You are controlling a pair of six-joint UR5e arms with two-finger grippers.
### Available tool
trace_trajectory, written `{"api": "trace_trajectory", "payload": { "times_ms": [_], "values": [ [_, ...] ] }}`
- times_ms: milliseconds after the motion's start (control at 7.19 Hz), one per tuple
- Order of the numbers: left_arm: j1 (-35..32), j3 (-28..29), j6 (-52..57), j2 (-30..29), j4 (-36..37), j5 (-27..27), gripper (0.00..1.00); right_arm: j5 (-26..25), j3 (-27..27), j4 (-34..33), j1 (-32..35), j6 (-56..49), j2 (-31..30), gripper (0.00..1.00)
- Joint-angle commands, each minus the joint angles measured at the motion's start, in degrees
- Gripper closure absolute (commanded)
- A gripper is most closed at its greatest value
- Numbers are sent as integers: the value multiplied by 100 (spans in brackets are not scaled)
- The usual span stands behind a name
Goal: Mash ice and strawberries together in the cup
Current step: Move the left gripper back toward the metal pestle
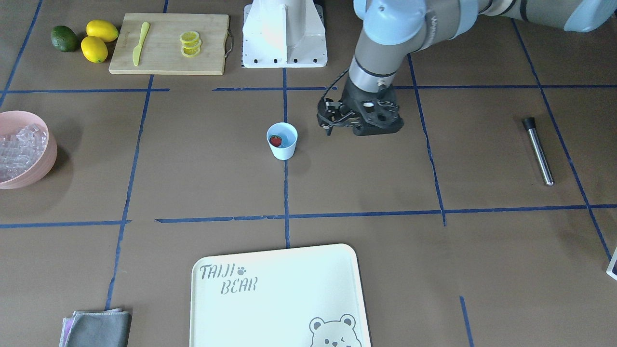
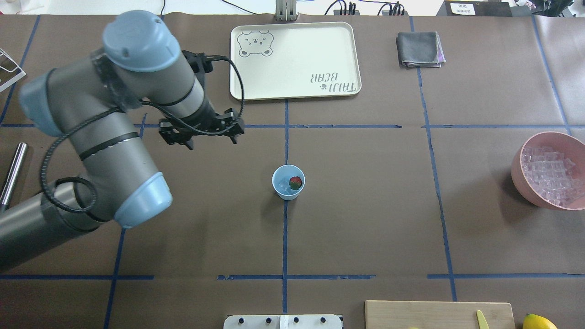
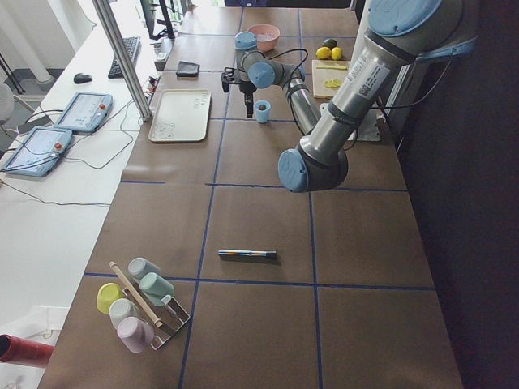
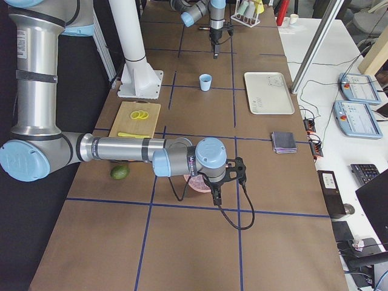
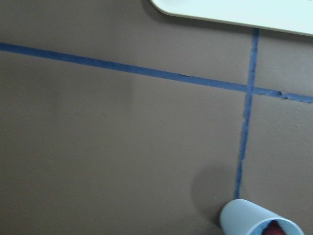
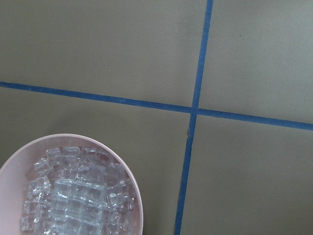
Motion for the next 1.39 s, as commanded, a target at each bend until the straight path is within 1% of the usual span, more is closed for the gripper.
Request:
{"api": "trace_trajectory", "payload": {
  "times_ms": [0, 139, 278, 417, 556, 695, 973, 1112, 1251],
  "values": [
    [-744, -502, 1453, 924, 289, -258, 0, -181, 36, -69, -129, -2, 71, 0],
    [-1130, -503, 2355, 1485, 236, -469, 0, -270, 27, -69, -190, -2, 71, 1],
    [-1569, -494, 3148, 1909, 218, -645, 0, -331, 36, -130, -173, -2, 106, 1],
    [-1904, -494, 3834, 2339, 192, -699, 0, -332, 45, -122, -156, -2, 124, 0],
    [-2099, -459, 4032, 2752, -95, -822, 0, -332, 45, -121, -156, -2, 133, 0],
    [-2196, -311, 4034, 3218, -820, -832, 0, -332, 45, -121, -156, -2, 124, 0],
    [-2241, 416, 3964, 3642, -2183, -832, 0, -332, 36, -95, -164, -2, 98, 0],
    [-2241, 794, 3764, 3688, -2669, -823, 0, -332, 27, -95, -164, -2, 98, 0],
    [-2241, 1294, 3353, 3688, -3430, -823, 0, -332, 27, -95, -164, -2, 115, 0]
  ]
}}
